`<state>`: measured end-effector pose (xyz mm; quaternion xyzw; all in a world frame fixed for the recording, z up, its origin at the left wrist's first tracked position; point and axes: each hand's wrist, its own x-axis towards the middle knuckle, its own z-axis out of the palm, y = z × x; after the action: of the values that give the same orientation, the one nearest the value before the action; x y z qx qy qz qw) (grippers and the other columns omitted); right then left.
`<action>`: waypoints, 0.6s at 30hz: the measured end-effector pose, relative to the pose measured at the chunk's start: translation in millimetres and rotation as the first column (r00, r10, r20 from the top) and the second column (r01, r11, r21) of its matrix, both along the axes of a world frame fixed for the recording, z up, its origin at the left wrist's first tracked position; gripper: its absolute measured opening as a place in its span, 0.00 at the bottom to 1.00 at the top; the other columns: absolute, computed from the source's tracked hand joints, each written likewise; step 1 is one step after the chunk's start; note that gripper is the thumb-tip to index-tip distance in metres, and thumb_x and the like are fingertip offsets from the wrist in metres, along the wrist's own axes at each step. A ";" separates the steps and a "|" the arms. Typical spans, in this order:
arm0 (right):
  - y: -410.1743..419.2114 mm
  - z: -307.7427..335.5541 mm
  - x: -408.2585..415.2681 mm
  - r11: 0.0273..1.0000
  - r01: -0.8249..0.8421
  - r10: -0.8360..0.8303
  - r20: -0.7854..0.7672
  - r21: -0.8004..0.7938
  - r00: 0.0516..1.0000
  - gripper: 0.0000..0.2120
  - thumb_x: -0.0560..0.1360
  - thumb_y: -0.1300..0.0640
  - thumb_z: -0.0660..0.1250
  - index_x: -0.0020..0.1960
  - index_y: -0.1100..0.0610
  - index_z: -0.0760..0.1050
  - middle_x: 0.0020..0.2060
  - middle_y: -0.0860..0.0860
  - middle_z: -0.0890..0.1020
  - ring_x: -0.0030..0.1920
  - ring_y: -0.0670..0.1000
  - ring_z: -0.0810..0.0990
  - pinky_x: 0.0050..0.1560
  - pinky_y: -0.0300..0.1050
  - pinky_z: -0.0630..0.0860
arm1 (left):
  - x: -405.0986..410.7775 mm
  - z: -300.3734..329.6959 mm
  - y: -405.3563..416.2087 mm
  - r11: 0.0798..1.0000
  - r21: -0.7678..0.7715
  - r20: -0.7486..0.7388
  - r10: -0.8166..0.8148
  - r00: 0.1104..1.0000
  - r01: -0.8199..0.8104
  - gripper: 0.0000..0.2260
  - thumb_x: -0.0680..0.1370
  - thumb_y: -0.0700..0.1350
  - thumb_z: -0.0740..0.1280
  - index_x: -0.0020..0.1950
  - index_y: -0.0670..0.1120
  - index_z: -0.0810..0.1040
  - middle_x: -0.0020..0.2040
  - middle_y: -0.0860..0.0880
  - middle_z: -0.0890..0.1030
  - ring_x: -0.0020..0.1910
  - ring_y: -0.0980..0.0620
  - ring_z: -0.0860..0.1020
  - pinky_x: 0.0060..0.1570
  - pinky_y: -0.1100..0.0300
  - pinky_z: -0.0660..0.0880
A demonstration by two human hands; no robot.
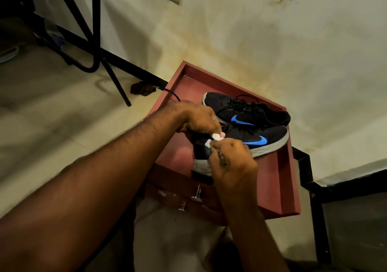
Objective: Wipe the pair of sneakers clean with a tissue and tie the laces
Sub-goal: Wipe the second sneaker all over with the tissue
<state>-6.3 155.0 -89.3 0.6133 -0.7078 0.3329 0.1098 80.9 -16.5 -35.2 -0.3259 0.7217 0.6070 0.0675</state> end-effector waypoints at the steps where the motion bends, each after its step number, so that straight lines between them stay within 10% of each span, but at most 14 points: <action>1: 5.9 -4.0 6.2 0.997 -0.047 0.049 -0.036 0.056 0.998 0.03 0.77 0.62 0.72 0.50 0.58 0.82 0.45 0.51 0.81 0.45 0.50 0.76 0.46 0.39 0.72 | 0.5 -0.2 -0.1 1.000 0.002 -0.001 0.021 1.000 -0.021 0.05 0.78 0.42 0.73 0.47 0.40 0.86 0.44 0.42 0.85 0.43 0.44 0.83 0.51 0.48 0.82; 18: -5.8 7.6 25.9 1.000 -0.013 0.014 0.188 -0.002 0.982 0.16 0.78 0.63 0.71 0.51 0.49 0.63 0.43 0.49 0.76 0.40 0.50 0.76 0.38 0.42 0.73 | -5.9 -3.3 -0.2 0.996 -0.056 0.014 0.072 0.997 -0.071 0.06 0.75 0.36 0.73 0.42 0.46 0.88 0.36 0.46 0.84 0.32 0.51 0.81 0.38 0.56 0.81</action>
<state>19.7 149.3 -81.7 0.5840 -0.7107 0.3901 0.0405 75.1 -16.7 -38.4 -0.3579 0.7255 0.5863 0.0424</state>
